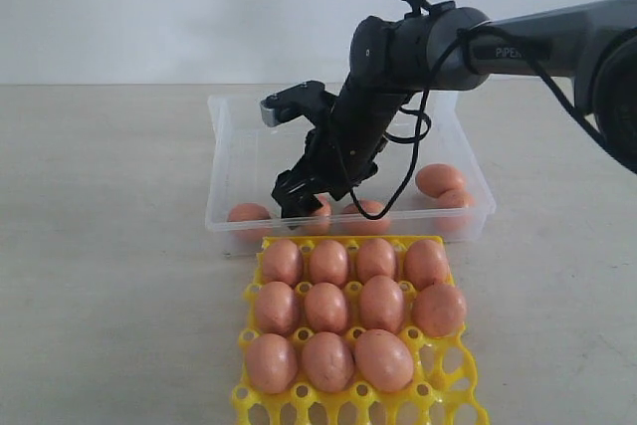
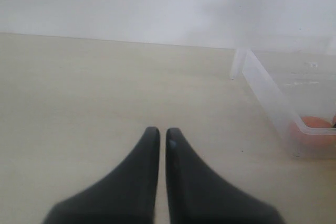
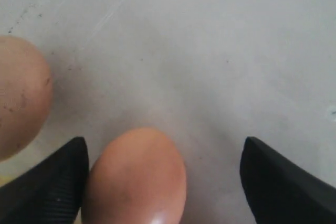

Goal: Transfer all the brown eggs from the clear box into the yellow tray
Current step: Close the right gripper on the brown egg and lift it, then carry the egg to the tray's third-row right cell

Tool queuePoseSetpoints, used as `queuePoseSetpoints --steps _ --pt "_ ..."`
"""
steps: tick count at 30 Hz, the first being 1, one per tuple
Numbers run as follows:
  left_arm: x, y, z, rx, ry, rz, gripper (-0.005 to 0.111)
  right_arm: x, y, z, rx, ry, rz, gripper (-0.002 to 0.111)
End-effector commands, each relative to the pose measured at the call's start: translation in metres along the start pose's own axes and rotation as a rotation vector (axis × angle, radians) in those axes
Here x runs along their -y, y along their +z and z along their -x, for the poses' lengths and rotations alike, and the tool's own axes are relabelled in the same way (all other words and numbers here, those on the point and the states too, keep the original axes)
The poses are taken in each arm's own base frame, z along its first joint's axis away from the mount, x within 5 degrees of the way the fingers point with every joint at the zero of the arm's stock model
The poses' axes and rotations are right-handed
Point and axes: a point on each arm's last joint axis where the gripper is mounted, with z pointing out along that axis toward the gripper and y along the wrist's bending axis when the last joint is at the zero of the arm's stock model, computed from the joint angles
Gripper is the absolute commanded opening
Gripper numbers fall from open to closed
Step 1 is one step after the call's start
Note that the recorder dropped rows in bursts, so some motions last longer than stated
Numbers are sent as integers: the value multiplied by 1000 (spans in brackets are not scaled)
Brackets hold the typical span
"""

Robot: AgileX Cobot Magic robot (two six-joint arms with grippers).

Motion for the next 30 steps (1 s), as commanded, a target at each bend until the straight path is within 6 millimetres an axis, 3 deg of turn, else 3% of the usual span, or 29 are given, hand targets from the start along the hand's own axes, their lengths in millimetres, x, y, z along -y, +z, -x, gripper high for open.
queuePoseSetpoints --steps 1,5,9,16,21,23,26,30 --pt "0 0 0 9 11 -1 4 5 12 -7 -48 13 1 68" --pt "0 0 0 9 11 -1 4 5 13 -8 -56 27 7 41" --pt "0 0 0 9 11 -1 4 5 13 -8 -56 27 7 -1" --pt "0 0 0 9 11 -1 4 3 -5 0 -7 85 -9 0" --pt "0 0 0 9 11 -1 4 -4 -60 23 259 162 -71 0" --pt "0 0 0 9 11 -1 4 -7 -79 21 409 204 -108 0" --pt "0 0 0 9 11 -1 4 -9 -106 4 646 267 -216 0" --pt "0 0 0 9 11 -1 4 -23 -137 -48 972 257 -434 0"
